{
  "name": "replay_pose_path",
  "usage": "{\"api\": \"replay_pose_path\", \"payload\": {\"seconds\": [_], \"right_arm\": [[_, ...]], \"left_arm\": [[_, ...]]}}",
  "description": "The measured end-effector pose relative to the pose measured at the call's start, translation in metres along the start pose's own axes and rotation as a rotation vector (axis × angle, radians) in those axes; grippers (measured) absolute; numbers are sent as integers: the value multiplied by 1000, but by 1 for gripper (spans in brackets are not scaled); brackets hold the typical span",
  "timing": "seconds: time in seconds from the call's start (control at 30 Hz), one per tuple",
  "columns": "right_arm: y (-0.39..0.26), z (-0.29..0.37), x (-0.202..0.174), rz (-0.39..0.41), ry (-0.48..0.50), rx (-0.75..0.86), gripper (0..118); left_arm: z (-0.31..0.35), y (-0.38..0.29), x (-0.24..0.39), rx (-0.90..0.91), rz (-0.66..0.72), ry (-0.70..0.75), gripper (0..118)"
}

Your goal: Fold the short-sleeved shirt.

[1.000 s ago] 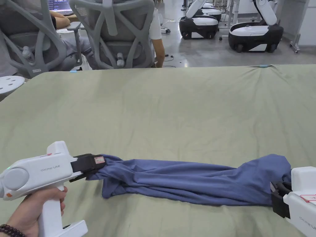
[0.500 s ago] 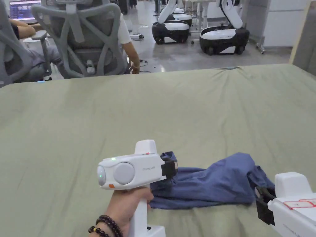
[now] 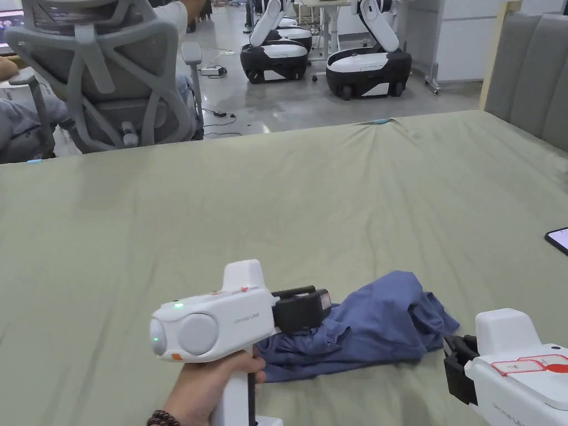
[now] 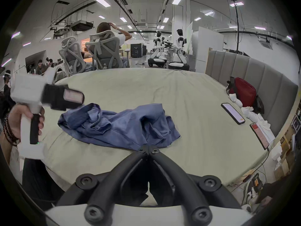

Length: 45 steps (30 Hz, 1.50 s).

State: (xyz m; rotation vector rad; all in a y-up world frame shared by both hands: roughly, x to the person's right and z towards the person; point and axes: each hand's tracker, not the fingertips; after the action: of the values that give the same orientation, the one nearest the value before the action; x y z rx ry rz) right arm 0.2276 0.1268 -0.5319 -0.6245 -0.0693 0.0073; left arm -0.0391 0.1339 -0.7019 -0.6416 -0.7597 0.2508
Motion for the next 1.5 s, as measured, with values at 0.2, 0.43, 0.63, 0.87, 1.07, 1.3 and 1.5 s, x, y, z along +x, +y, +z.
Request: {"api": "replay_pose_path", "payload": {"seconds": [0.2,0.43,0.63,0.87,1.07,1.3,1.5], "right_arm": [[3,-1,-15,23,38,7,0],[5,-7,-28,43,70,4,0],[5,-8,-28,49,78,-3,0],[3,-7,-16,33,58,-10,0],[1,-7,-11,23,43,-19,0],[-1,-6,-14,24,47,-19,0],[5,-6,-25,38,67,11,0]], "left_arm": [[72,11,-42,116,148,-25,77],[86,-11,-78,36,99,30,0],[54,-8,-72,-2,100,-51,0],[-35,-24,-72,-207,135,-34,0],[-64,-33,-50,-228,140,-61,0],[-31,-18,-51,-152,137,-68,0],[50,-8,-74,-14,182,-77,0]]}}
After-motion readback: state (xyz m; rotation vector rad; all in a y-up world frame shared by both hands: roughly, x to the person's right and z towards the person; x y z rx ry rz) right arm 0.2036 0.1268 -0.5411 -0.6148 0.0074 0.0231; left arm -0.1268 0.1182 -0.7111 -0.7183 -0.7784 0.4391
